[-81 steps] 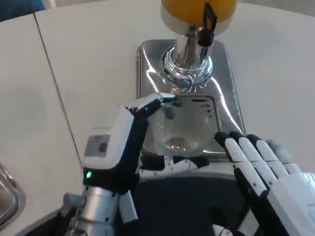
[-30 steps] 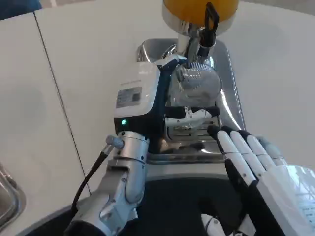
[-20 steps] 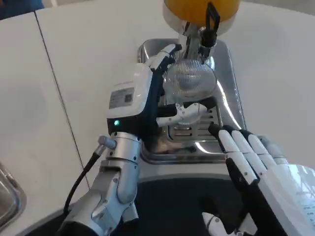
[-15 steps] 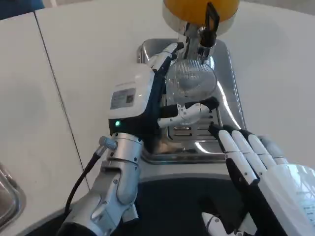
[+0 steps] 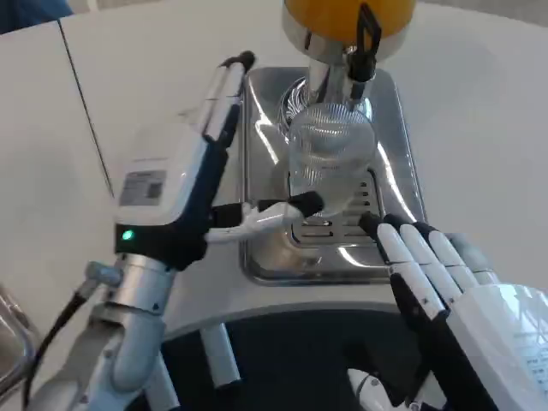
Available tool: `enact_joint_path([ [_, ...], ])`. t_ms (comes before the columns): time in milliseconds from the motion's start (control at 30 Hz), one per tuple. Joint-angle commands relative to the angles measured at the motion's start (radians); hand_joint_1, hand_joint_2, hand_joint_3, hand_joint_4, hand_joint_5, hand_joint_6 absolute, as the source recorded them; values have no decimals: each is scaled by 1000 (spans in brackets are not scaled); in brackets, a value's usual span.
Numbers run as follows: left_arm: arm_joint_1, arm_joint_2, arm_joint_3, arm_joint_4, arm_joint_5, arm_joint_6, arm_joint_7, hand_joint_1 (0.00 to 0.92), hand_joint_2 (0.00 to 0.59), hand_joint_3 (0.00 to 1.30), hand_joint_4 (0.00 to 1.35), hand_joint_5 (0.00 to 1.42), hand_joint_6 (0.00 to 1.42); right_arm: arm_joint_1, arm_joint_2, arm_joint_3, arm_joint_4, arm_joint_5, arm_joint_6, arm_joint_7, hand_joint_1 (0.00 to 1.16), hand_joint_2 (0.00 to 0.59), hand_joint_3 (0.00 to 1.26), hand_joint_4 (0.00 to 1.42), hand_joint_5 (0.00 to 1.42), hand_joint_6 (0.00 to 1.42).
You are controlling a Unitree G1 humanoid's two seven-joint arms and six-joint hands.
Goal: Grasp the cup under the faucet to collect the drink, then remove the cup.
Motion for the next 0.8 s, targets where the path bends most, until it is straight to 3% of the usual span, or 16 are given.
enact_joint_path([
  [33, 139, 107, 52, -184, 41, 37, -114, 51, 0, 0, 0, 68, 109, 10, 11, 15, -14, -2, 7, -19, 283, 522, 0, 0, 0, 0],
  [133, 232, 162, 78, -314, 76, 86, -213, 29, 0, 0, 0, 1, 6, 19, 28, 19, -14, 17, 16, -33, 284, 520, 0, 0, 0, 0],
  [300, 424, 203, 147, -515, 149, 136, -272, 26, 0, 0, 0, 0, 0, 27, 69, 39, -14, 72, 56, -61, 288, 516, 0, 0, 0, 0],
  [433, 584, 196, 208, -625, 171, 126, -254, 21, 1, 0, 0, 0, 0, 16, 87, 58, -14, 116, 95, -87, 290, 515, 0, 0, 0, 0],
  [567, 728, 179, 244, -660, 175, 82, -208, 17, 12, 0, 0, 0, 0, -29, 81, 67, -9, 170, 155, -112, 296, 525, 0, 0, 0, 0],
  [800, 833, 154, 257, -667, 144, 39, -213, 16, 14, 0, 0, 0, 0, -157, 75, 60, 29, 333, 291, -140, 296, 521, 0, 0, 0, 0],
])
